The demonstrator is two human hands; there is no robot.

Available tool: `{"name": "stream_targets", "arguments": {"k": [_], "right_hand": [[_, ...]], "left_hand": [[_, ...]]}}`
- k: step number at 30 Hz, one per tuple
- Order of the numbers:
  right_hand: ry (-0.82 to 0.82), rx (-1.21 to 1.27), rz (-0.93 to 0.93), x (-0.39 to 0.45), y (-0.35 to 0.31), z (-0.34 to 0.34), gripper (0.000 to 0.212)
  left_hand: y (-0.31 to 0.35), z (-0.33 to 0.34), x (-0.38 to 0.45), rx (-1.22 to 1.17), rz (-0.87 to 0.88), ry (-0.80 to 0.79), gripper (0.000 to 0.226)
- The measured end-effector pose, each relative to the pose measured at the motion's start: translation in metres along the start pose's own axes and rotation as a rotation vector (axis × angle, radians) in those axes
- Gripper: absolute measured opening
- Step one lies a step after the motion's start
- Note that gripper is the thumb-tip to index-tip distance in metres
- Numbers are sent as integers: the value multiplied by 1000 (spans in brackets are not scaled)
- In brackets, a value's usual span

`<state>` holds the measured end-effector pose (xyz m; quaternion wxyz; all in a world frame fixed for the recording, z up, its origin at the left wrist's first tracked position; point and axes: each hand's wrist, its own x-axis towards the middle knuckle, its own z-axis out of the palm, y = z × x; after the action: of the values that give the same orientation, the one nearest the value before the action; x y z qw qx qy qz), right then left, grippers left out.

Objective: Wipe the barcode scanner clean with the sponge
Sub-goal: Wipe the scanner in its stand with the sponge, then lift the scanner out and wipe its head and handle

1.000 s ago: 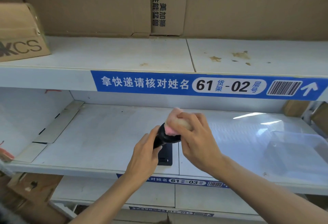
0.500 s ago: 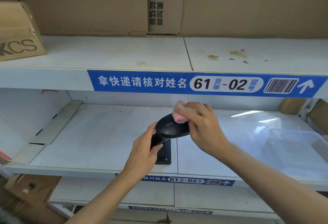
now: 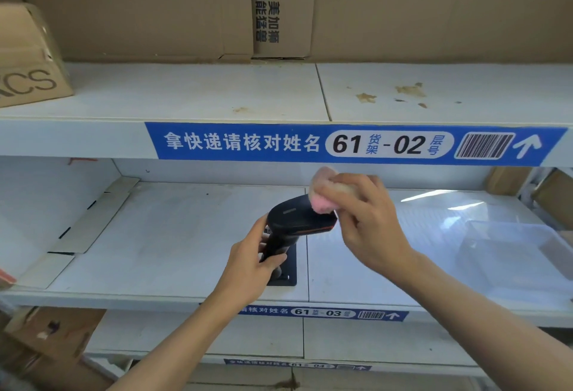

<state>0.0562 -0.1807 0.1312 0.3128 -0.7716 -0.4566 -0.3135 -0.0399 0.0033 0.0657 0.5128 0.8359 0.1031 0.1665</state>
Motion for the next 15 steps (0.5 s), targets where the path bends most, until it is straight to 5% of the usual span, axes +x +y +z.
{"name": "stream_targets", "arguments": {"k": [6, 10, 15], "right_hand": [[11, -88, -132, -22, -17, 14, 42], [51, -127, -388, -33, -17, 16, 39], [110, -184, -454, -26, 2, 24, 33]], "left_hand": [[10, 4, -3, -76, -46, 9, 62], [19, 2, -5, -403, -197, 9, 57], [32, -2, -7, -721, -279, -224, 46]]}}
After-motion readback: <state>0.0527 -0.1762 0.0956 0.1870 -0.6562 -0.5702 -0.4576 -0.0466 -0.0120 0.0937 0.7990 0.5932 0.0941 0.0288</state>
